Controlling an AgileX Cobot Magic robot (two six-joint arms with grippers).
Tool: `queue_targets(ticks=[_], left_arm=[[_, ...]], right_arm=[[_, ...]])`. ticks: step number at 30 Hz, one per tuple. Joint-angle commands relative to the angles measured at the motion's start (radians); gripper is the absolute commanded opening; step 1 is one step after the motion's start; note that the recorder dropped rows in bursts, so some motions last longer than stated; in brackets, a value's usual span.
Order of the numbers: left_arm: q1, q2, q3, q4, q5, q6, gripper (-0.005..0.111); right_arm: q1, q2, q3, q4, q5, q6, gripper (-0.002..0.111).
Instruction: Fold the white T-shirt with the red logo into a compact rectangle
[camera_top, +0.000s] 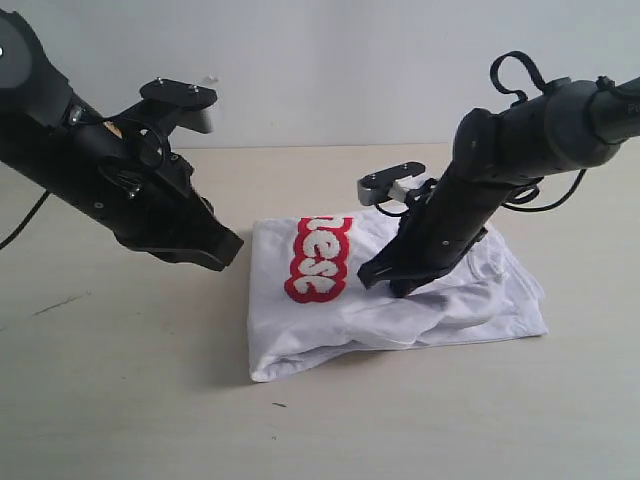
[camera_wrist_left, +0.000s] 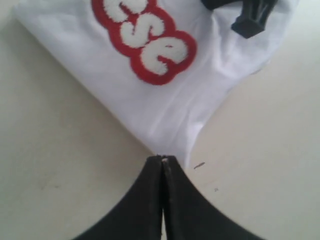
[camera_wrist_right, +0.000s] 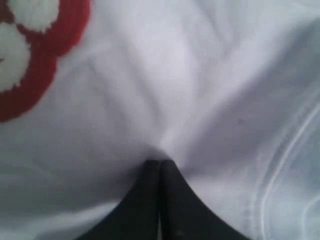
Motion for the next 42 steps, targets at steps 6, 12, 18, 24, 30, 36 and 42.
queue_targets(ticks=[6, 12, 18, 24, 30, 36, 42], left_arm=[[-0.011, -0.003, 0.0, 0.01, -0.017, 0.008, 0.0], [-0.011, 0.002, 0.023, 0.05, -0.028, 0.004, 0.0], [-0.011, 0.061, 0.089, 0.07, -0.127, -0.022, 0.0], [-0.015, 0.187, 0.093, 0.061, -0.203, -0.022, 0.0], [-0.015, 0.283, 0.093, 0.057, -0.247, -0.022, 0.0], [-0.015, 0.373, 0.093, 0.059, -0.2, 0.008, 0.0], [-0.015, 0.359, 0.06, 0.061, -0.151, 0.011, 0.0]], right_arm=[[0.136, 0.06, -0.004, 0.274, -0.002, -0.208, 0.0], [0.124, 0.038, -0.051, 0.18, 0.021, -0.149, 0.0], [0.043, -0.043, -0.049, -0.013, -0.022, 0.092, 0.0], [-0.018, -0.044, -0.025, -0.043, -0.037, 0.13, 0.0], [-0.021, -0.012, -0.003, -0.071, -0.173, 0.147, 0.0], [-0.021, -0.003, -0.003, -0.071, -0.329, 0.147, 0.0], [-0.021, -0.006, -0.003, -0.092, -0.321, 0.14, 0.0]])
